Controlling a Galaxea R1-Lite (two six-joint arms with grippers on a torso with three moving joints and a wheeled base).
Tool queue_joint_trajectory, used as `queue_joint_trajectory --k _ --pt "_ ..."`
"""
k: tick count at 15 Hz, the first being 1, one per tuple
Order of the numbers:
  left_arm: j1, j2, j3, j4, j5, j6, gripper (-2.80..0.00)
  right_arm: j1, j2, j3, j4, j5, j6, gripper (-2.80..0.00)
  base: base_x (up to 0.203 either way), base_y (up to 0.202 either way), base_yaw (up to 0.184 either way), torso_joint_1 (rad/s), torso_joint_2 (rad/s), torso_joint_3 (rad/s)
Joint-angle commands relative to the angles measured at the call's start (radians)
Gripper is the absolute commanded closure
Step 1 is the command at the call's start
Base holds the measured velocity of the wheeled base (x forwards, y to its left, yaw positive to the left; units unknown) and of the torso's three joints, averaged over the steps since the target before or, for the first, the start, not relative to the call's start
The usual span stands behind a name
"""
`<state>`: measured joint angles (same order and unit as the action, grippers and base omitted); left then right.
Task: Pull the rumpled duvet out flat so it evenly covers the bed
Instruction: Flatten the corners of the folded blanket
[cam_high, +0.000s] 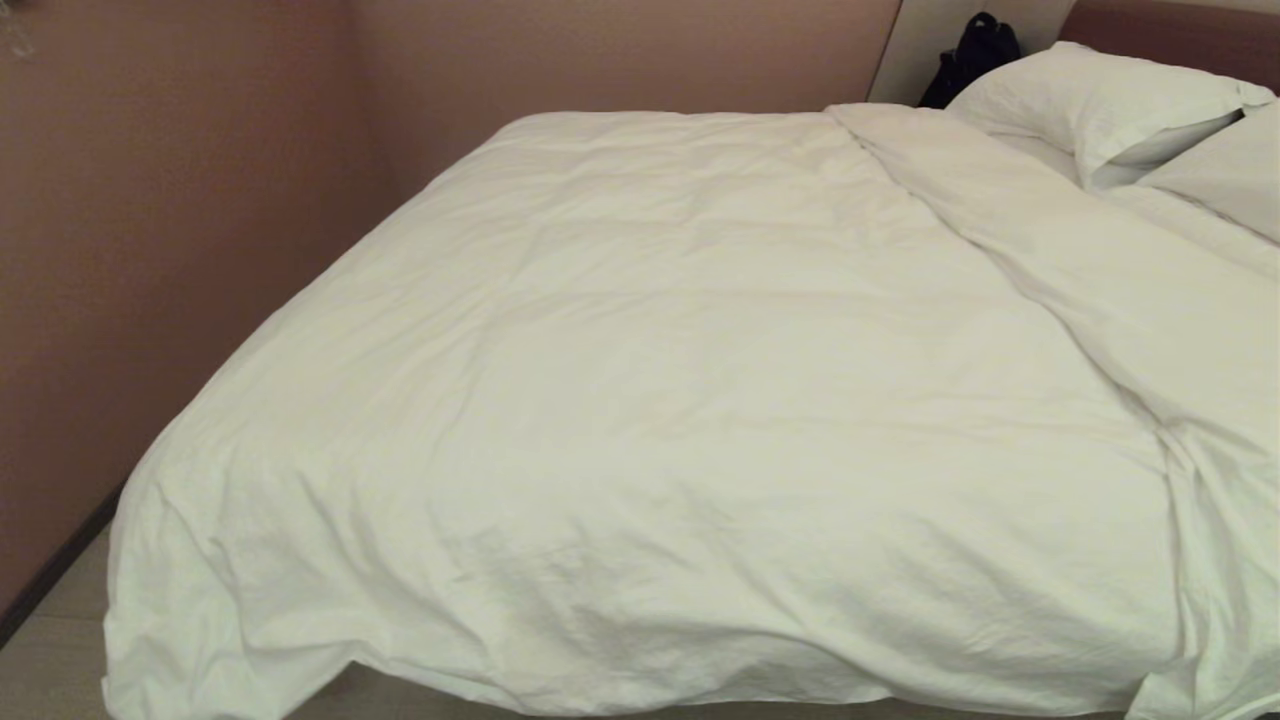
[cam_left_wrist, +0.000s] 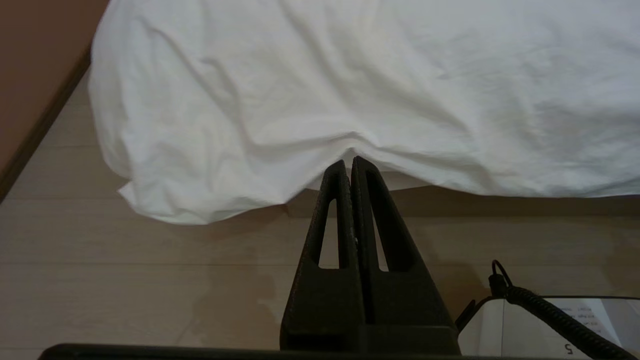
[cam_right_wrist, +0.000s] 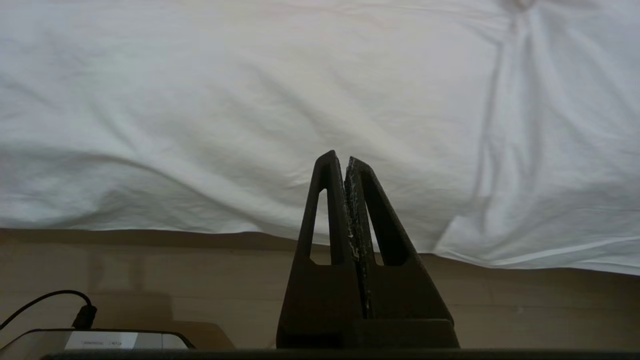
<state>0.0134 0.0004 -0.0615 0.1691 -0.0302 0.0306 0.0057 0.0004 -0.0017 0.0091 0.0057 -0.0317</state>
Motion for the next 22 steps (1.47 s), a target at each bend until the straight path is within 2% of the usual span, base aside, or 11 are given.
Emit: queue_joint_trajectory --k 1,22 --pt "0.0 0.0 0.0 0.001 0.0 0.0 0.0 0.0 0.0 0.0 0.0 0.0 -0.001 0.0 0.0 0.196 -0.001 -0.002 0.0 0.007" --pt "0.0 0.0 0.0 0.001 -0.002 -0.001 0.0 0.0 0.0 0.0 0.0 0.0 -0.001 0.0 0.0 0.197 0.0 0.002 0.0 0.001"
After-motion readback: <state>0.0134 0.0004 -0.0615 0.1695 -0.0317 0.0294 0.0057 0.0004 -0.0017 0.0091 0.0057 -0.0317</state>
